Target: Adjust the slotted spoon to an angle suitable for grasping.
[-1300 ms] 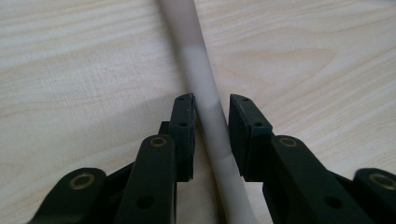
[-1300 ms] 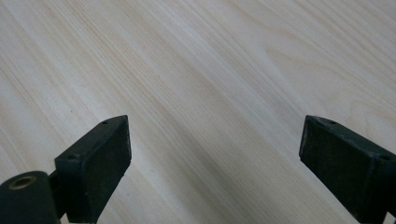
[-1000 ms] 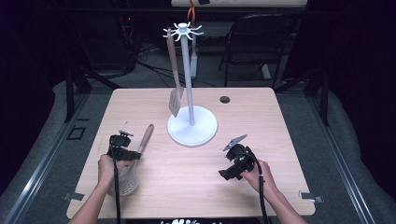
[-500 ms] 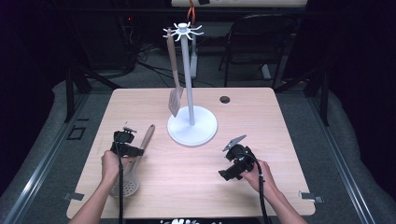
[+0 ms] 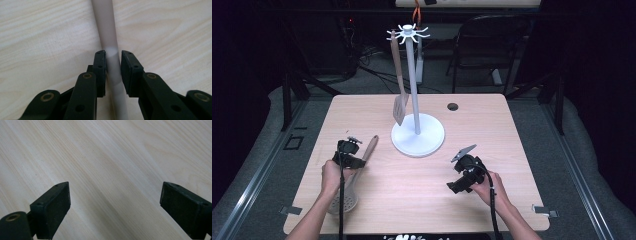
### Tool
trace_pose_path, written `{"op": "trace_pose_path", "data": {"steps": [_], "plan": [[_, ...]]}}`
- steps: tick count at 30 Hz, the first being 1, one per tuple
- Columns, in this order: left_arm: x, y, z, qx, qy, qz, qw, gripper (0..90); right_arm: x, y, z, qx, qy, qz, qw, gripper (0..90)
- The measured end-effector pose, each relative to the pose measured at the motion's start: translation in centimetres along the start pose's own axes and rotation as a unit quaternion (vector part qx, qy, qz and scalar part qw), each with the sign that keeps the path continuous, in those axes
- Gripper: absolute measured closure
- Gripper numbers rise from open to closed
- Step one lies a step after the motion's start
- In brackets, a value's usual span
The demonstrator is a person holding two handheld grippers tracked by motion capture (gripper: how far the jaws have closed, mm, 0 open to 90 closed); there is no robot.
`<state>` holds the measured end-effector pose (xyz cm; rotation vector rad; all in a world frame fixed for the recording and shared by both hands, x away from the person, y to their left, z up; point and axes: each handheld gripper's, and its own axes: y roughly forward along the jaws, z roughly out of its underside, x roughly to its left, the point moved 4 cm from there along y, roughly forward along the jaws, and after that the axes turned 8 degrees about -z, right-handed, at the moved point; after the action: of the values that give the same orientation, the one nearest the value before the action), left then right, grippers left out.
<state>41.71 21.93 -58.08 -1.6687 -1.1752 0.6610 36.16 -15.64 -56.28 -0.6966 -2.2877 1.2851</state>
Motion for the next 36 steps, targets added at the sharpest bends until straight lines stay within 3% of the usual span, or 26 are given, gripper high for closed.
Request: {"op": "trace_pose_path", "data": {"steps": [7, 16, 20, 24, 28, 36], "plan": [[-0.1, 0.5, 0.0, 0.015, 0.001, 0.005, 0.9999, 68.9, -0.1, 0.1, 0.0, 0.005, -0.001, 0.001, 1.0, 9.0], [-0.6, 0.9, -0.4, 0.033, 0.027, -0.032, 0.9986, 71.0, 0.0, 0.1, 0.0, 0.007, -0.003, -0.001, 1.0, 9.1], [-0.5, 0.9, -0.4, 0.032, 0.022, -0.026, 0.9989, 72.2, 0.1, 0.1, 0.0, 0.009, -0.005, 0.0, 1.0, 9.2], [-0.2, 0.9, -0.2, 0.018, -0.001, 0.007, 0.9998, 73.6, 0.1, 0.0, 0.0, 0.009, -0.007, 0.0, 0.9999, 9.2], [-0.2, 0.6, -0.1, 0.006, -0.004, 0.012, 0.9999, 74.4, 0.0, 0.0, 0.1, 0.01, -0.006, 0.001, 0.9999, 9.2], [0.6, -0.9, 0.3, -0.04, -0.02, 0.027, 0.9986, 75.4, 0.0, 0.0, 0.1, 0.008, -0.006, -0.001, 1.0, 9.2]]}}
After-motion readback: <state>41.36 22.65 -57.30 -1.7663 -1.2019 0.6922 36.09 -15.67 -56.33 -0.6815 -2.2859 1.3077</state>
